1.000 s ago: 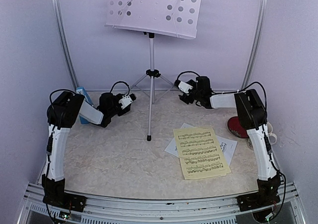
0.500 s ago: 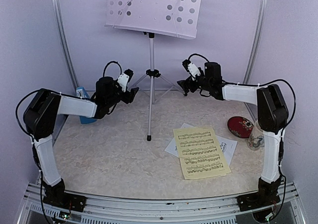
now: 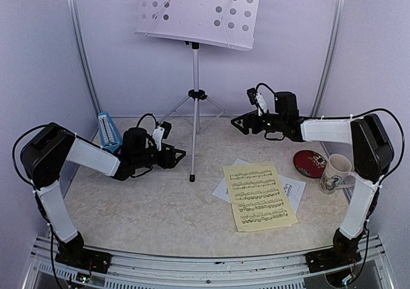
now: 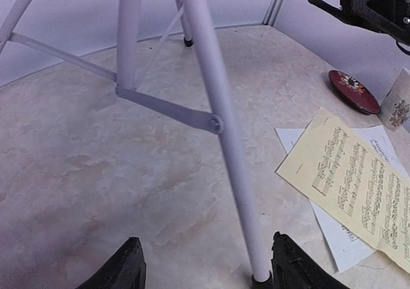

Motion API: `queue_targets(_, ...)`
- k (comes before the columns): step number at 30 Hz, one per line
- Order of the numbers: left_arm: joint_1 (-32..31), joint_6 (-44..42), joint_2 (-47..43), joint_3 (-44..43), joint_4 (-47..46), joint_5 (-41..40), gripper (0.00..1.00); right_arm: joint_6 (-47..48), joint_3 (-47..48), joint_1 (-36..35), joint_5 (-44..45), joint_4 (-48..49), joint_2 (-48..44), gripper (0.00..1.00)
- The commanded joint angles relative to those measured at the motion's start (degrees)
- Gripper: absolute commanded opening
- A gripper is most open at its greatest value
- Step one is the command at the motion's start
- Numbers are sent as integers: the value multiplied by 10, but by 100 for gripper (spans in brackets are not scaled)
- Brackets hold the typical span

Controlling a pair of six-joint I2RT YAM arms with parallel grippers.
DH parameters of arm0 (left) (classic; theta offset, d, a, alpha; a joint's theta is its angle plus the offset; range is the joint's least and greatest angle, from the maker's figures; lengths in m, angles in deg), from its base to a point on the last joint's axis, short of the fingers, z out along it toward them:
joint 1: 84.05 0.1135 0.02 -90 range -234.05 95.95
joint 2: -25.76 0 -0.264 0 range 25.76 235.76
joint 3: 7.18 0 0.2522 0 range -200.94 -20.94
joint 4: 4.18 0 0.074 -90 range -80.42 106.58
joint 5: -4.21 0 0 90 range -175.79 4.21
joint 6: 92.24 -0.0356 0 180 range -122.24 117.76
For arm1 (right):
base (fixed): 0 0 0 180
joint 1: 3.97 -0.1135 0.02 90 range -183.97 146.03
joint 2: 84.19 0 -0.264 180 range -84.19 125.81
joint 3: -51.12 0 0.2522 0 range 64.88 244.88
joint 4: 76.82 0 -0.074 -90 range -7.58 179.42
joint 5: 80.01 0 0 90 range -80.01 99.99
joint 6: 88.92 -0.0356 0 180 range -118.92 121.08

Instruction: Set up the instrument practice props

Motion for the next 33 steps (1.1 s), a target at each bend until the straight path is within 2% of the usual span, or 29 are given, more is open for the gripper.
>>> queue_targets(1, -23, 48, 31, -7, -81, 23, 66, -194, -5, -7, -52, 21, -80, 91)
queue_targets(4, -31, 71, 48, -12, -104, 23, 66, -283, -14, -6, -70, 19, -117, 100)
queue_targets(11, -39, 85, 91, -54, -88, 24, 60, -385, 22, -8, -33, -41, -180, 100)
queue_targets(15, -40, 93, 105, -85, -76, 44, 53, -397, 41, -8, -7, -63, -202, 100)
queue_targets(21, -45, 132, 125, -87, -106, 57, 37, -418, 86, -10, -21, -61, -195, 100)
queue_targets(28, -67, 130, 146, -96, -100, 46, 33, -402, 100, -10, -15, -54, -209, 100)
queue_targets(33, -70, 137, 152, -98, -107, 46, 26, -382, 61, -9, 0, -52, -237, 100)
